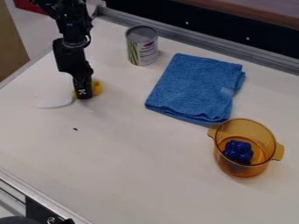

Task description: Move the knife to the centre of the table

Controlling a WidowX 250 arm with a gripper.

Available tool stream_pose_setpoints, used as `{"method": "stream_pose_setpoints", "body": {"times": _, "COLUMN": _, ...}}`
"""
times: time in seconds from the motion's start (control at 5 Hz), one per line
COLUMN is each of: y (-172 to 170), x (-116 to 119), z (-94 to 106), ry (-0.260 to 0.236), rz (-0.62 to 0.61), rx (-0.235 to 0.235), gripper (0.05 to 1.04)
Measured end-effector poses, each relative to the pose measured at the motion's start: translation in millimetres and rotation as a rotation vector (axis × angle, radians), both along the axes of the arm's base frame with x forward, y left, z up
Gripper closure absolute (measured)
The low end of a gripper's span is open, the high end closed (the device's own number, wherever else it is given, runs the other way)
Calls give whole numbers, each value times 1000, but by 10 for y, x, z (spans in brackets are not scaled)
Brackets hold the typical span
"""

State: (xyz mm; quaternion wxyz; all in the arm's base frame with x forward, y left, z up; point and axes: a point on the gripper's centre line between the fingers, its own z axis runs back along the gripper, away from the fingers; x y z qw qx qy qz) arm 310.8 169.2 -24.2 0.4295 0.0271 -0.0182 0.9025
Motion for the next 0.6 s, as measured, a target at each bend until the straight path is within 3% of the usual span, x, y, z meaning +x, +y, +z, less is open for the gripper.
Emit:
{"method": "stream_pose_setpoints", "body": {"times": 0.2, "y": -35, "x": 16, "z": -26, "ry": -9, "rz": -150, "rx": 6, "gripper": 696}}
{"method": "stream_pose_setpoints", "body": {"times": 0.4, "y": -109, "x": -17, "z": -24, "ry": 40, "rz": -289, "rx": -8, "gripper": 696}}
{"method": "stream_pose_setpoints", "body": {"times": 0.6, "y": -420, "x": -59, "z": 8, "ry": 157, "rz": -542, "rx": -41, "gripper": 696}}
